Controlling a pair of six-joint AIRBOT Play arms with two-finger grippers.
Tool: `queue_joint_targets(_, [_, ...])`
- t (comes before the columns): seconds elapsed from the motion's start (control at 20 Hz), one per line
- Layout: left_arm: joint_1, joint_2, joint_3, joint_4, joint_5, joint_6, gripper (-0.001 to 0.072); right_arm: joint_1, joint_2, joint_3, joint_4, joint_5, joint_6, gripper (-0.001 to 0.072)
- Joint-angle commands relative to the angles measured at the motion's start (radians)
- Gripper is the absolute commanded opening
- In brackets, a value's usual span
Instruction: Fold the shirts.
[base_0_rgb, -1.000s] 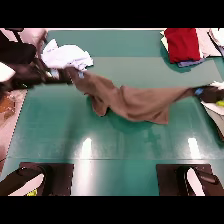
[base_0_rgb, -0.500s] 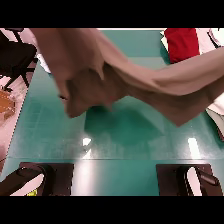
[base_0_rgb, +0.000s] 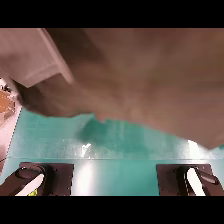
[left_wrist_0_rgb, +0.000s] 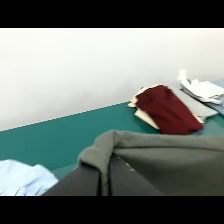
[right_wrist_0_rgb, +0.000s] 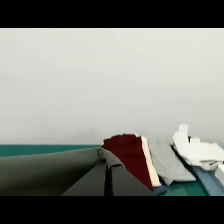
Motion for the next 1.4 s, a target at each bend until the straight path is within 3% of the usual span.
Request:
queue_joint_targets(0.0, [0.001,-0.03,-0.115,0.078,0.011,-0.041,0.0025,-0.029,-0.18,-0.039,0.13,0.118,0.0,0.0021])
queue_joint_targets(0.1, [0.001,-0.123,-0.257,-0.02,0.016,-0.039,0.0026,-0.015,-0.331,-0.181,0.245,0.113,-0.046,0.0021])
queue_joint_targets(0.2, [0.001,-0.271,-0.38,-0.214,0.063,0.008,0.0026,0.052,-0.499,-0.287,0.238,0.066,-0.09,0.0021])
queue_joint_targets(0.4, [0.001,-0.631,-0.423,-0.488,0.342,0.142,0.0026,0.152,-0.887,-0.245,0.234,-0.083,-0.127,0.0021])
queue_joint_targets(0.55, [0.001,-0.821,-0.423,-0.478,0.51,0.156,0.0026,0.16,-1.141,-0.063,0.204,-0.078,-0.068,0.0021])
queue_joint_targets(0.7, [0.001,-0.913,-0.423,-0.412,0.573,0.157,0.0026,0.16,-1.259,0.04,0.114,-0.038,-0.043,0.0021])
queue_joint_targets(0.9, [0.001,-0.958,-0.423,-0.307,0.602,0.216,0.0026,0.152,-1.275,0.011,0.035,-0.034,-0.055,0.0021])
queue_joint_targets(1.1, [0.001,-0.967,-0.424,-0.074,0.457,0.205,0.0026,0.141,-1.265,-0.039,-0.013,0.003,-0.05,0.0021])
queue_joint_targets(1.35, [0.007,-0.967,-0.421,-0.102,0.513,0.116,0.0026,0.131,-1.21,-0.055,-0.016,-0.032,-0.047,0.0021])
